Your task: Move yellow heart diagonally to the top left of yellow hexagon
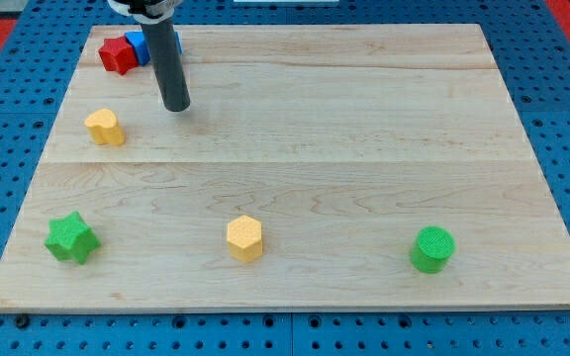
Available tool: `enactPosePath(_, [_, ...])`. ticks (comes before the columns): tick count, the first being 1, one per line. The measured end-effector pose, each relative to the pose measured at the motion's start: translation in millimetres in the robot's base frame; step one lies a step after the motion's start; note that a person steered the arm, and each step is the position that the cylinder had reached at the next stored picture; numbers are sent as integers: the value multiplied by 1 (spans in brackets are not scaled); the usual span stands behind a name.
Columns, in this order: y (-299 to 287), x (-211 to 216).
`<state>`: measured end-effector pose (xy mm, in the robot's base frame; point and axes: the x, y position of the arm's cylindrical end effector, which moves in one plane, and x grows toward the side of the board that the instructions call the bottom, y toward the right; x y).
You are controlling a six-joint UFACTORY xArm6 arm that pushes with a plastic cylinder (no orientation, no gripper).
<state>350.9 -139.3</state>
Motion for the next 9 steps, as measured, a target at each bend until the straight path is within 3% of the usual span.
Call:
enactPosePath(3, [-97, -18])
enactPosePath(4, [-101, -3])
enactPosePath(6, [-62, 89])
enactPosePath(7, [-29, 98])
enactPosePath(9, [-45, 108])
